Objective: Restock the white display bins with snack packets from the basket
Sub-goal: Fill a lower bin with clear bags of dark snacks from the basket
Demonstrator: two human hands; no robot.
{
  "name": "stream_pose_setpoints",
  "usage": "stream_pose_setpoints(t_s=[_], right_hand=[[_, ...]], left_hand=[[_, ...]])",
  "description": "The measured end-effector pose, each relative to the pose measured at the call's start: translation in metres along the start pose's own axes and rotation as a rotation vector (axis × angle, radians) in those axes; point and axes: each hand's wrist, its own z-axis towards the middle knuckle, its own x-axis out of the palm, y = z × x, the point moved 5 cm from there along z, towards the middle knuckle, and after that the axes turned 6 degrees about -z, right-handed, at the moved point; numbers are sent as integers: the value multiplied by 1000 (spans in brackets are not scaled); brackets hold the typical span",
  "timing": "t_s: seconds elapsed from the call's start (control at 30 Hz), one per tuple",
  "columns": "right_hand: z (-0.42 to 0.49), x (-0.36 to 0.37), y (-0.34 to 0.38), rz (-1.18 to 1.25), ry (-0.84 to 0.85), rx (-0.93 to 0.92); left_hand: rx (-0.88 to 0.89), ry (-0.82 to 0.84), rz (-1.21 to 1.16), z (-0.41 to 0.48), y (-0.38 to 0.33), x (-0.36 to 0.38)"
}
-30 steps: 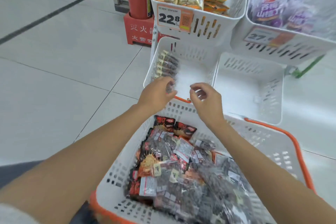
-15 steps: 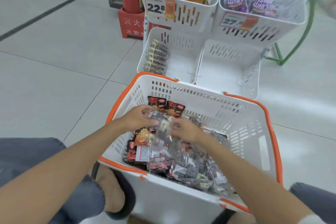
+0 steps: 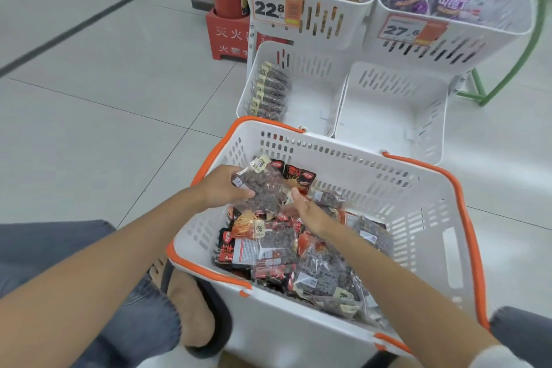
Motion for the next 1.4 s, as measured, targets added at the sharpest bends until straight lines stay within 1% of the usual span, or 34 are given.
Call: stream_pose_setpoints(t_s=[0.03, 0.1, 0.13, 0.17, 0.27, 0.33, 0.4, 0.43, 0.5, 0.57, 0.6, 0.7, 0.77, 0.87, 0.9, 0.97, 1.0, 1.07, 1.1, 1.13, 1.17, 1.2, 1.23, 1.27, 1.3, 1.33, 1.37, 1.4], right_hand=[[1, 3, -4, -60, 32, 1], [2, 13, -8, -310, 82, -29], [5, 17, -10, -421, 75, -47], [8, 18, -10, -447, 75, -62], [1, -7, 10, -272, 77, -159], [-11, -51, 30, -190, -6, -202], [-25, -99, 50, -42, -96, -255], [-32, -120, 61, 37, -139, -295], [-41, -145, 83, 115, -252, -373], [-40, -148, 103, 26, -376, -412], [-36, -143, 110, -6, -391, -426], [-21, -131, 117, -45, -310, -435], [-16, -141, 119, -87, -239, -375], [-2, -165, 127, -192, -106, -294], [3, -173, 132, -210, -97, -297], [15, -194, 144, -178, -174, -361], [20, -206, 148, -148, -233, -397], [33, -230, 150, -167, -385, -438], [44, -241, 147, -226, -471, -428], [56, -249, 141, -299, -544, -405], [71, -253, 135, -380, -590, -380], [86, -252, 130, -468, -604, -370], [105, -246, 123, -583, -590, -360], [125, -234, 113, -725, -553, -345], [144, -219, 103, -862, -482, -317], [161, -203, 90, -945, -380, -287], [174, -187, 78, -954, -253, -268], [184, -175, 67, -887, -124, -246]], left_hand=[[-1, -12, -35, -1, -1, 1], [-28, -35, -128, 2, 1, 1], [-41, -51, -152, 3, 2, 0], [-49, -65, -154, 3, 1, -2], [-42, -110, -182, 8, 2, -7], [-2, -150, -290, 10, -4, -11], [27, -214, -403, 13, -13, -19], [29, -220, -461, 14, -18, -21], [37, -136, -569, 18, -32, -15], [28, 14, -599, 21, -48, 4], [32, 67, -586, 25, -54, 14], [74, 40, -339, 41, -61, 23], [74, 65, -260, 56, -65, 20], [161, 119, -154, 82, -93, 9], [190, 133, -123, 91, -107, 4], [245, 111, -85, 115, -128, -10], [281, 73, -75, 128, -135, -20], [383, -40, -48, 152, -142, -42], [420, -115, 5, 163, -138, -55], [429, -185, 126, 173, -129, -64], [404, -227, 300, 182, -116, -71], [341, -233, 464, 195, -96, -74], [274, -210, 573, 207, -77, -74], [216, -185, 625, 217, -62, -73], [182, -167, 643, 227, -50, -73], [178, -153, 663, 235, -45, -72], [185, -142, 693, 241, -40, -72], [200, -132, 728, 246, -36, -71]])
